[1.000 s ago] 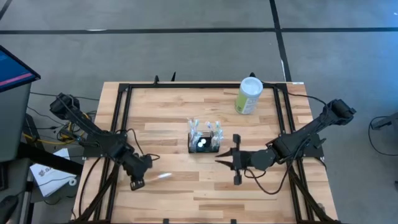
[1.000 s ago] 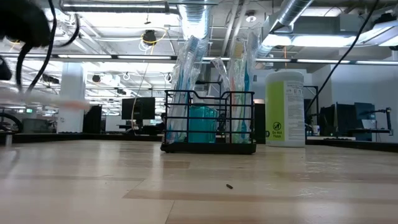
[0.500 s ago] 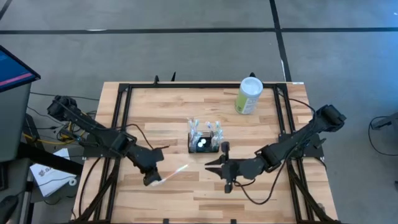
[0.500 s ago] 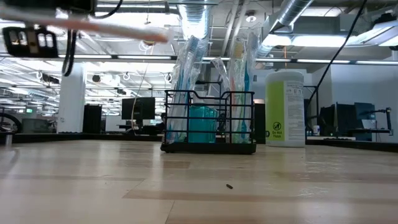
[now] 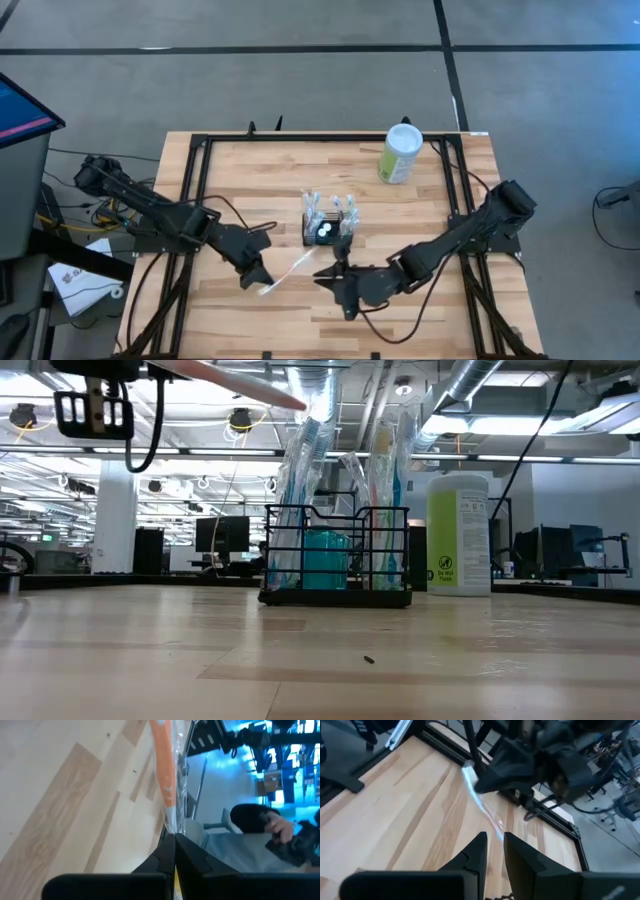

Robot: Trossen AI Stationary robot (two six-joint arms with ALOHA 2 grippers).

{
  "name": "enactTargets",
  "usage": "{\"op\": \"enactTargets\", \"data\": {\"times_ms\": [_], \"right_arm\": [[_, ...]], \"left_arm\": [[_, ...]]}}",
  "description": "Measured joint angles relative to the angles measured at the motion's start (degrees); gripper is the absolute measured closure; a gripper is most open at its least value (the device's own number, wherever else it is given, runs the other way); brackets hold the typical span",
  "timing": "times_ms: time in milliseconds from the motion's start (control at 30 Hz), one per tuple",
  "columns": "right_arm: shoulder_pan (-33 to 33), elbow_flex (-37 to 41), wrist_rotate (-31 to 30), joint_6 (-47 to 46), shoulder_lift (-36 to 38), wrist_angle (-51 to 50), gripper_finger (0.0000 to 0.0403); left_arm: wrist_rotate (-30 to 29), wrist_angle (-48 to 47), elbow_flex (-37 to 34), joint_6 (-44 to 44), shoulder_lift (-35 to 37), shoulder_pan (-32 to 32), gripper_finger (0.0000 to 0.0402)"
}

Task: Pick & Place toothbrushing station
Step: Put the orange toothbrush into the right compartment of the organizer

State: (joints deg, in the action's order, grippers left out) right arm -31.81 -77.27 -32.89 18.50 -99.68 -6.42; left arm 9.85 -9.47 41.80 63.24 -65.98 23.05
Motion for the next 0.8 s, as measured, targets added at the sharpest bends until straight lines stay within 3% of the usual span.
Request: {"op": "enactTargets", "data": {"times_ms": [200, 800], "right_arm": [[1.24, -4.03, 0.06, -0.3, -2.99, -2.82, 0.0347], [5.72, -4.05, 3.51, -3.69, -2.9, -3.86, 0.0344]], "left_arm": [[-0.44, 1.13, 0.0, -0.23, 0.0, -1.43, 0.0401], [-0.82, 4.65, 0.02, -1.03, 0.0, -2.25, 0.0401]]}}
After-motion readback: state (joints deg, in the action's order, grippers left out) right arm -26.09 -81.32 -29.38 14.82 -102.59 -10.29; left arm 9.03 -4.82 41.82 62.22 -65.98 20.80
